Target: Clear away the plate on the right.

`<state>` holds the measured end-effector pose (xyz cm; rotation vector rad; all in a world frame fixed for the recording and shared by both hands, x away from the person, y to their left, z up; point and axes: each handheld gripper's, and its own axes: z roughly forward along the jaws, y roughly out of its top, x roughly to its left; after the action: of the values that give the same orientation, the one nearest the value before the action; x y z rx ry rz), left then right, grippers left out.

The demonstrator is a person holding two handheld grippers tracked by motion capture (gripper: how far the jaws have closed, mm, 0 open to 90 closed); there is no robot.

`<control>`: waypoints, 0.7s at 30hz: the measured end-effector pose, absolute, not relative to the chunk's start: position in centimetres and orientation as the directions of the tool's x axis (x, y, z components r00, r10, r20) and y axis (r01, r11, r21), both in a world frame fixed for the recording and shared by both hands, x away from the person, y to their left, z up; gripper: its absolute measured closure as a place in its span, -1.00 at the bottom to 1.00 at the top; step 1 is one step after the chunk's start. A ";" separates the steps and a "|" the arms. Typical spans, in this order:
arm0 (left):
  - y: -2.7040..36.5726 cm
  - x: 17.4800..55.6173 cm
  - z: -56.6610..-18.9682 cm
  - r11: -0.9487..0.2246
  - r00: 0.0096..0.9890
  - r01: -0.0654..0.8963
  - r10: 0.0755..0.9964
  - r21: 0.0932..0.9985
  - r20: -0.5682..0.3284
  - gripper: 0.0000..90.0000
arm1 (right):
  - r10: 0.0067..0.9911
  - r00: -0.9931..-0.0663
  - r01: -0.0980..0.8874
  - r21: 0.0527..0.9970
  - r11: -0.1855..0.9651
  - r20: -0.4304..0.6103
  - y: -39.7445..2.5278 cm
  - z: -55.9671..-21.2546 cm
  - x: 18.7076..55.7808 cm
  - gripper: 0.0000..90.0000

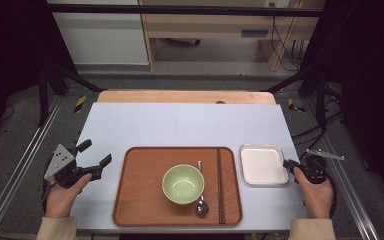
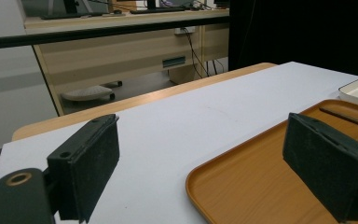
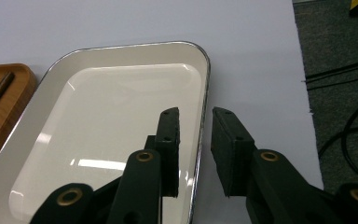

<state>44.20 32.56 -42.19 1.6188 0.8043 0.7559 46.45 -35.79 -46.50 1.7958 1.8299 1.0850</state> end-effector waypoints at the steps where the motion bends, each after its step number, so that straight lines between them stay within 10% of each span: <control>1: 32.6 44.2 -42.2 -0.147 0.562 0.112 0.825 0.983 0.060 -0.77 | 0.957 -0.123 0.688 0.717 -0.109 0.263 -35.8 -46.6 46.5 0.64; 21: 32.4 44.2 -42.2 -0.148 0.564 0.112 0.823 0.983 0.060 -0.77 | 0.957 -0.095 0.738 0.665 -0.118 0.275 -35.6 -47.5 47.3 0.87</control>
<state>44.21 32.44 -42.20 1.6218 0.8031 0.7542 47.33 -35.56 -47.53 1.8808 1.8544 1.0331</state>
